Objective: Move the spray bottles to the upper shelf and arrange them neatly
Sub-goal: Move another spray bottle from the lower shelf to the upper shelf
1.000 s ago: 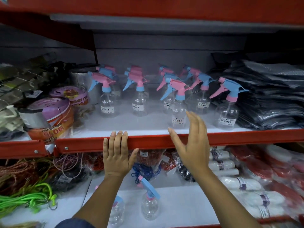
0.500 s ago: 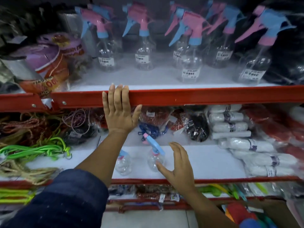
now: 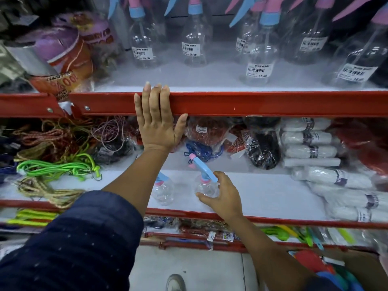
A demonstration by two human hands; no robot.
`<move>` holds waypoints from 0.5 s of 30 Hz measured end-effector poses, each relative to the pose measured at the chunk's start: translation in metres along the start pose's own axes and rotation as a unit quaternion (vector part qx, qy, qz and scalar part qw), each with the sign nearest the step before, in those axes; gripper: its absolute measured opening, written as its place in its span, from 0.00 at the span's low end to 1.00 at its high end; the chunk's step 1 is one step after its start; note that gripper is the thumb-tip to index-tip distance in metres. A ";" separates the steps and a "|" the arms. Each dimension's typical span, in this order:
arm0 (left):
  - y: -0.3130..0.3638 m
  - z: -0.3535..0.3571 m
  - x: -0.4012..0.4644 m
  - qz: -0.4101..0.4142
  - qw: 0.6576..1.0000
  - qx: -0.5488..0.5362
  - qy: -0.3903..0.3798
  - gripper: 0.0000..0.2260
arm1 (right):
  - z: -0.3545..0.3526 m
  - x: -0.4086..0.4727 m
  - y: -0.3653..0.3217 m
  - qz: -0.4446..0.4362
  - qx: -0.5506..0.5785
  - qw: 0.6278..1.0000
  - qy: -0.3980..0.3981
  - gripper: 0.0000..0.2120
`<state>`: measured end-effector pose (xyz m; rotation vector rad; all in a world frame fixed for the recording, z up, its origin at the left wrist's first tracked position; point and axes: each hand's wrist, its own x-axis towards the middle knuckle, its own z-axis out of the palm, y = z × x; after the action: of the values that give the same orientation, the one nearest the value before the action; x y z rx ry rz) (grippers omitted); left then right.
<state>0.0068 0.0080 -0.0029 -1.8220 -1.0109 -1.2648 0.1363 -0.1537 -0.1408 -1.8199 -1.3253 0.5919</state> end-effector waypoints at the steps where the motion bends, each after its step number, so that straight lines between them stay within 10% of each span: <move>1: 0.000 0.000 0.000 0.000 1.000 -0.002 -0.002 0.26 | -0.001 -0.001 -0.001 0.000 -0.002 1.000 0.003 0.30; 15: -0.009 -0.022 0.002 0.012 0.996 -0.069 -0.059 0.27 | -0.079 -0.033 -0.095 -0.120 0.052 0.986 0.105 0.31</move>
<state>-0.0097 -0.0062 0.0062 -2.0298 -0.9826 -1.2522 0.1304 -0.1965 -0.0207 -1.5624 -1.3185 0.3245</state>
